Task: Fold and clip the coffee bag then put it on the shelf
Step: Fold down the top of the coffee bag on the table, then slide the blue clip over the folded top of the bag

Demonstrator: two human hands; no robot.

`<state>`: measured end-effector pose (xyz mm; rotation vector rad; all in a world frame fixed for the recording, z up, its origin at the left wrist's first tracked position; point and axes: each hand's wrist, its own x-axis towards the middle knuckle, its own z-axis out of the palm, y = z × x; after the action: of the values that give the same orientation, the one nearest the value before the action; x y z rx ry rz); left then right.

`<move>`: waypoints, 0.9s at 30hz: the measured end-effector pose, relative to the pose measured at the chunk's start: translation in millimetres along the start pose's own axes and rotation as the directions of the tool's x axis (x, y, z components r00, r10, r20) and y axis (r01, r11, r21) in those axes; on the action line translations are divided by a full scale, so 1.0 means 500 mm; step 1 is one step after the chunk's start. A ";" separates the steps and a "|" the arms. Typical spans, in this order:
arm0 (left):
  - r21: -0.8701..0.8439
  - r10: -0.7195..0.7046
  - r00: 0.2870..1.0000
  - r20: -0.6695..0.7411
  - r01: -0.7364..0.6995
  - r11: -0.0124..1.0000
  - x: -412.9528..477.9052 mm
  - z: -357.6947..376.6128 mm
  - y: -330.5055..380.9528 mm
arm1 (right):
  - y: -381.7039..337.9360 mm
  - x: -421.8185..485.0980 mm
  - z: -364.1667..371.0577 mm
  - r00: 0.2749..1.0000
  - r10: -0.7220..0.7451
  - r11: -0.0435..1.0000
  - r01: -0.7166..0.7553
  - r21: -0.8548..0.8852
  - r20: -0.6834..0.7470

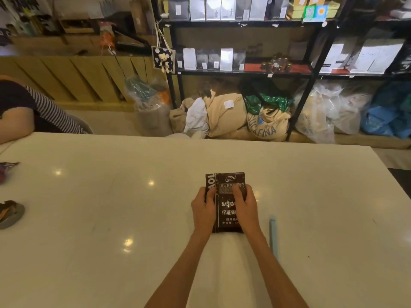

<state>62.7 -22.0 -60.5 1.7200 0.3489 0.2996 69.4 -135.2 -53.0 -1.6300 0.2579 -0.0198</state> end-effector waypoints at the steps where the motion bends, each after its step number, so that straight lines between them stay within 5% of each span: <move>1: 0.005 -0.001 1.000 0.006 0.000 1.000 0.001 -0.001 -0.004 | 0.005 0.004 -0.008 0.997 0.034 0.999 -0.036 0.032 0.070; 3: 0.010 0.006 1.000 0.017 -0.006 1.000 0.008 -0.004 -0.012 | 0.014 0.007 -0.016 0.994 0.039 0.999 -0.040 0.013 0.100; 8: -0.036 0.002 1.000 0.020 -0.001 0.999 0.016 -0.001 -0.010 | 0.011 0.012 -0.004 0.997 -0.010 0.999 0.007 -0.037 -0.077; 11: -0.017 0.029 0.998 0.049 -0.029 0.999 0.016 -0.006 -0.009 | 0.002 0.015 -0.003 1.000 -0.014 0.994 0.011 -0.105 -0.023; 14: 0.034 0.071 0.996 0.062 -0.073 0.997 0.015 -0.008 -0.018 | -0.020 0.005 -0.045 0.996 -0.061 0.929 0.083 -0.361 0.071; 19: 0.095 0.131 0.989 0.075 -0.138 0.986 0.017 -0.010 -0.018 | -0.009 -0.108 -0.207 0.950 -0.121 0.776 -0.089 -0.625 -0.287; 22: 0.104 0.149 0.983 0.111 -0.161 0.981 0.020 -0.011 -0.022 | 0.024 -0.186 -0.229 0.968 0.109 0.678 -0.238 -0.696 -0.225; 25: 0.085 0.161 0.971 0.176 -0.178 0.980 0.023 -0.006 -0.027 | 0.071 -0.214 -0.221 0.993 0.050 0.599 -0.114 -0.792 -0.105; 27: 0.079 0.183 0.963 0.198 -0.202 0.976 0.019 -0.003 -0.028 | 0.067 -0.207 -0.233 0.993 0.019 0.691 -0.100 -0.716 -0.120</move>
<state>70.2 -14.8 -73.9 1.8671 0.0562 0.2600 -56.3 -233.0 -62.1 -2.4234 0.4369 0.0561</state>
